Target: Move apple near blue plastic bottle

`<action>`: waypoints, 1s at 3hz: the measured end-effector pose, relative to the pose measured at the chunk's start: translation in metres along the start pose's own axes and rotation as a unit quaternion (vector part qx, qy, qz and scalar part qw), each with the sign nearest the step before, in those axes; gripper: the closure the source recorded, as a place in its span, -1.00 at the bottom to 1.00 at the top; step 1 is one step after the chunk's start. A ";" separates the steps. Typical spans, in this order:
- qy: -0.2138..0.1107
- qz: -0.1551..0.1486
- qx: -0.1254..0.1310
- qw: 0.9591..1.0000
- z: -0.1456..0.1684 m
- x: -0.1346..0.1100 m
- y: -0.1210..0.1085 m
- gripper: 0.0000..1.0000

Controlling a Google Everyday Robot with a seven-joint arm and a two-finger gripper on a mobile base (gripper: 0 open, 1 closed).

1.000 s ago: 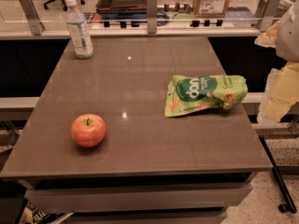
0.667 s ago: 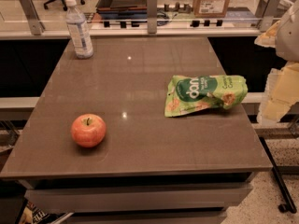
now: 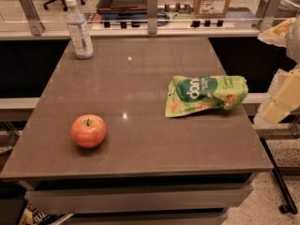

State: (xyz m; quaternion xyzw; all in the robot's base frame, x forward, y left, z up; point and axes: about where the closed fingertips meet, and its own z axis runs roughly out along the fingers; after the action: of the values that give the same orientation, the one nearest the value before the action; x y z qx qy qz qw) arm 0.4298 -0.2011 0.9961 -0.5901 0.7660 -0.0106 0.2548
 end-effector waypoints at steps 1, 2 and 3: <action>-0.082 -0.007 -0.003 0.997 -0.003 -0.026 0.008 -1.00; -0.156 -0.013 -0.019 0.988 0.008 -0.062 0.012 -1.00; -0.200 -0.022 -0.028 0.979 0.025 -0.102 0.020 -1.00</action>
Offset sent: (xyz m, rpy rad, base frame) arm 0.0154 0.1037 0.0157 0.4488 -0.0828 0.2157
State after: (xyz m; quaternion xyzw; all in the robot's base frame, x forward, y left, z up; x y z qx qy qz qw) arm 0.4399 -0.0954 1.0063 -0.6037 0.6865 0.1237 0.3861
